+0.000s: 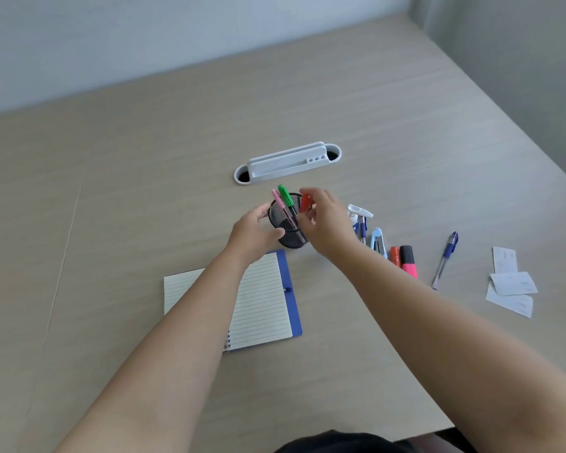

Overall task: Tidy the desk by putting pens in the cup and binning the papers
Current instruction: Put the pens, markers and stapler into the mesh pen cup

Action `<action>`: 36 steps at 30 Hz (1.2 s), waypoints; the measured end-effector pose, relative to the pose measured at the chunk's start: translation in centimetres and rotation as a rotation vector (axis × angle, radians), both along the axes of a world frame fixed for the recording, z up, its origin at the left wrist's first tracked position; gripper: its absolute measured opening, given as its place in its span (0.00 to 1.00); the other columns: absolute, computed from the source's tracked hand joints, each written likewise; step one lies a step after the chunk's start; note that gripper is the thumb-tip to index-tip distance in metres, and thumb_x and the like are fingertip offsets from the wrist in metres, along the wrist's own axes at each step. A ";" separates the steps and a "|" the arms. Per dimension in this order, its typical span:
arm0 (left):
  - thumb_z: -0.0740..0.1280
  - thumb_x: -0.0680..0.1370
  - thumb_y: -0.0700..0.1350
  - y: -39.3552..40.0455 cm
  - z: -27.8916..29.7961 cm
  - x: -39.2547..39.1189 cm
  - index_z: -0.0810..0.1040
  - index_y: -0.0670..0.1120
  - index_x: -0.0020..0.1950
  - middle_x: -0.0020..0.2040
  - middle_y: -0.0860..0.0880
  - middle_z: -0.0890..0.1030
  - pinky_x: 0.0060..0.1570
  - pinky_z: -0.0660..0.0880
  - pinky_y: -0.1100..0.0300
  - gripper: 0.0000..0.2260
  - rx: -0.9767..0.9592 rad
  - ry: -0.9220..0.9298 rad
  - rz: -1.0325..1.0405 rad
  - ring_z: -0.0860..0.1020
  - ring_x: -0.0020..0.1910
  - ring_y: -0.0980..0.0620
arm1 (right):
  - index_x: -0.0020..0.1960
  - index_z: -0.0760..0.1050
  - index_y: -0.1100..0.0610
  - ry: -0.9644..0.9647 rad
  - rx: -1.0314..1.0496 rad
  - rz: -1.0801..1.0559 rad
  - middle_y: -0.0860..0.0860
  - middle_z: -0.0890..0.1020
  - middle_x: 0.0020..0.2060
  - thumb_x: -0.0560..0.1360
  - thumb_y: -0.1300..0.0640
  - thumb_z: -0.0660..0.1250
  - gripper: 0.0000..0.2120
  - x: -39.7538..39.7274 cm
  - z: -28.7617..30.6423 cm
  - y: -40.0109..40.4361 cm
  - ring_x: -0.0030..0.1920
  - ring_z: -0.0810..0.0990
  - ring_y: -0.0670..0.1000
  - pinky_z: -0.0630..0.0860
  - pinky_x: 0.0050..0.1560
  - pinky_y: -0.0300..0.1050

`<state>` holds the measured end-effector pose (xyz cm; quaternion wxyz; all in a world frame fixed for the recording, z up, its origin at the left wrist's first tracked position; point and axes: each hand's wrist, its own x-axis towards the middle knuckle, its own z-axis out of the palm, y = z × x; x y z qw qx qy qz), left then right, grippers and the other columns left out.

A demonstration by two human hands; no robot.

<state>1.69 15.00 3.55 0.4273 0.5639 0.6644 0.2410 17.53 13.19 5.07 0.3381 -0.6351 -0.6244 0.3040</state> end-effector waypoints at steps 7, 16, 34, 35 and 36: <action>0.71 0.75 0.46 0.0 -1.4 0.0 0.73 0.53 0.66 0.45 0.51 0.79 0.52 0.76 0.55 0.20 -0.078 -0.081 0.125 0.80 0.50 0.50 | 0.57 0.79 0.58 -0.057 -0.004 -0.158 0.50 0.77 0.48 0.74 0.66 0.64 0.13 5.0 -4.4 -8.2 0.39 0.75 0.42 0.74 0.45 0.41; 0.63 0.79 0.40 -1.2 -1.0 2.4 0.69 0.47 0.70 0.44 0.46 0.81 0.44 0.79 0.60 0.19 -0.150 -0.255 0.239 0.79 0.39 0.54 | 0.63 0.75 0.55 -0.216 -0.245 -0.283 0.54 0.75 0.59 0.76 0.57 0.63 0.16 10.9 -6.6 -5.4 0.59 0.74 0.56 0.71 0.58 0.47; 0.65 0.77 0.40 -6.2 0.4 3.4 0.70 0.46 0.68 0.43 0.46 0.85 0.35 0.74 0.68 0.19 -0.262 -0.201 0.146 0.81 0.34 0.58 | 0.29 0.71 0.59 -0.164 -0.488 -0.441 0.54 0.72 0.33 0.68 0.48 0.66 0.16 10.9 -4.8 -2.0 0.35 0.72 0.55 0.66 0.35 0.42; 0.65 0.77 0.41 -6.6 0.4 3.2 0.70 0.47 0.68 0.42 0.46 0.86 0.37 0.74 0.65 0.19 -0.275 -0.188 0.131 0.81 0.35 0.56 | 0.29 0.71 0.59 0.055 -0.470 -0.508 0.55 0.71 0.29 0.68 0.51 0.67 0.14 11.5 -4.3 -3.1 0.31 0.70 0.54 0.66 0.34 0.42; 0.66 0.77 0.41 -7.1 0.4 3.1 0.70 0.49 0.68 0.42 0.47 0.86 0.38 0.73 0.64 0.19 -0.289 -0.179 0.117 0.80 0.36 0.55 | 0.31 0.74 0.58 0.251 -0.451 -0.566 0.55 0.72 0.28 0.68 0.53 0.69 0.11 11.8 -3.9 -4.4 0.30 0.69 0.53 0.67 0.34 0.42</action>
